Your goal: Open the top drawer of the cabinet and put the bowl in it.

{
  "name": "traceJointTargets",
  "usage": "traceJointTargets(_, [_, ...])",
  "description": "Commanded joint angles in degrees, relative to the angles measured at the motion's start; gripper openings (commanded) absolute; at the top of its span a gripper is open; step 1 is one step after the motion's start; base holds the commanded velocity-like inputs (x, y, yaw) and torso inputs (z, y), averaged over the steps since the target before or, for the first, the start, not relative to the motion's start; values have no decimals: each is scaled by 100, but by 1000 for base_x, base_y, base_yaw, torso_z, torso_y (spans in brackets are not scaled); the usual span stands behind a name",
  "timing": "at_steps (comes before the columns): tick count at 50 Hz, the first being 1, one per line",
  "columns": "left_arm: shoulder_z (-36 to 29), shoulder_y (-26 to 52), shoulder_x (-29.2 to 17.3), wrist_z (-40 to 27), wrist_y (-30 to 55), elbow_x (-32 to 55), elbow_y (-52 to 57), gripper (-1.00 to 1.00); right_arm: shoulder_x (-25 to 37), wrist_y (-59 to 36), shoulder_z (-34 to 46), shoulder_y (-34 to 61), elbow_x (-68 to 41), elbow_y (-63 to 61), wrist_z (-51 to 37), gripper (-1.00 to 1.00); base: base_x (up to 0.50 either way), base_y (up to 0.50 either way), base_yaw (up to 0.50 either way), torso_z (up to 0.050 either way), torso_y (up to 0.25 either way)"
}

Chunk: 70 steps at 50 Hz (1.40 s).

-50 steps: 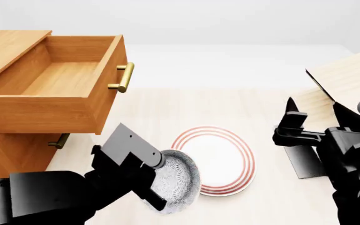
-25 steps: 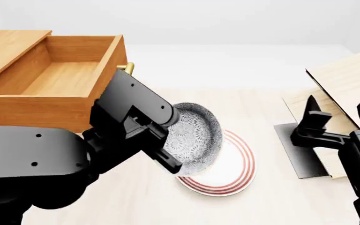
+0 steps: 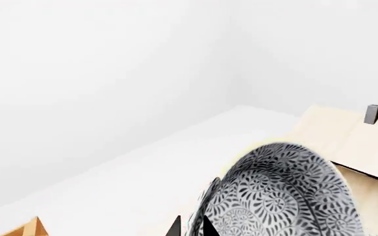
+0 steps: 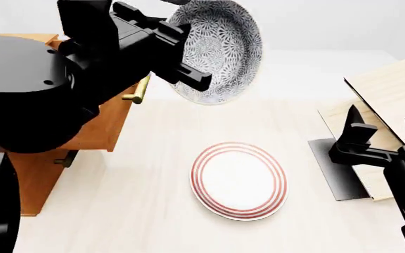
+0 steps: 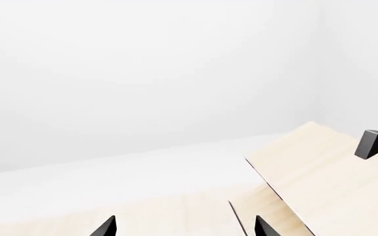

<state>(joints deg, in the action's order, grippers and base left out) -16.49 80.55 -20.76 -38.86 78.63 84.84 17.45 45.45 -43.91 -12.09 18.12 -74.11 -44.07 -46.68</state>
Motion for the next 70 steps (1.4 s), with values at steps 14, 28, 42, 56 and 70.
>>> traceJointTargets(14, [-230,1413,-161,263,-712,-1453,-1794,-100,8,14,62,25,20,11,-1,100,0,0,0,0,0])
traceJointTargets(28, [-425,1419,-322,357,-1206,-2161,-2640,-100,-15,14,146,62,62,45,2,100,0,0,0,0,1])
traceJointTargets(42, [-405,1010,-486,449,-1681,-2500,-3253,-100,-21,-15,226,151,42,66,-72,100,0,0,0,0,0])
traceJointTargets(56, [-198,342,-664,231,-1887,-2468,-3291,-100,77,-131,314,415,-224,-117,-284,100,0,0,0,0,1])
traceJointTargets(70, [-17,24,-845,15,-2052,-2522,-3446,-100,45,-81,300,244,-180,-189,-288,100,0,0,0,0,1])
